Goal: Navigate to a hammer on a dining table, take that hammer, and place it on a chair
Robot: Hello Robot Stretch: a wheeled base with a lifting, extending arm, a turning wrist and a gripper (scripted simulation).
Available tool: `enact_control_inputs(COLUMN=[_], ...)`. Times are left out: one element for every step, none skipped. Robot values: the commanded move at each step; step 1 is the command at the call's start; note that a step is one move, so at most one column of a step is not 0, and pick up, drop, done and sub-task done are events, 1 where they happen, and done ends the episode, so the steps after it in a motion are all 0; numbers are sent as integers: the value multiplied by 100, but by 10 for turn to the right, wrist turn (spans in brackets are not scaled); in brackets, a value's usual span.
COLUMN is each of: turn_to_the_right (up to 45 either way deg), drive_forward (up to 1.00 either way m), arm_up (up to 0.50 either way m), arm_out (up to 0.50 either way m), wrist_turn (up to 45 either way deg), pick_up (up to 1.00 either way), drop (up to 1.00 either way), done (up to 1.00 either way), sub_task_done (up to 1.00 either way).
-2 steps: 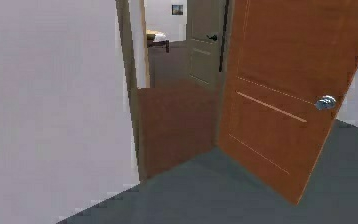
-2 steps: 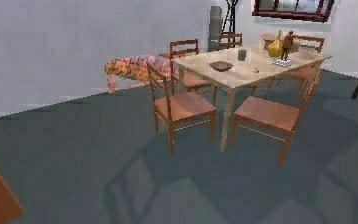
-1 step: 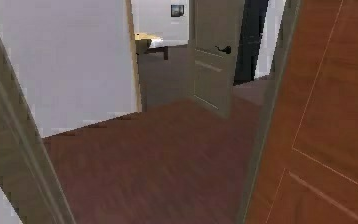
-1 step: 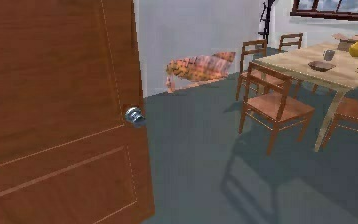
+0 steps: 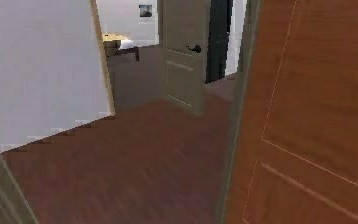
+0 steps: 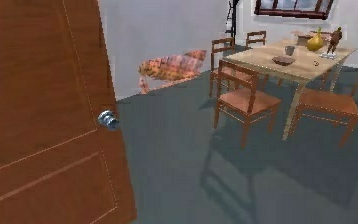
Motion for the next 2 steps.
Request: enact_control_inputs(turn_to_the_right=[0, -60], drive_forward=[25, 0], arm_up=[0, 0], arm_out=[0, 0], wrist_turn=[0, 0], pick_up=[0, 0], drop=[0, 0], done=[0, 0], sub_task_done=[0, 0])
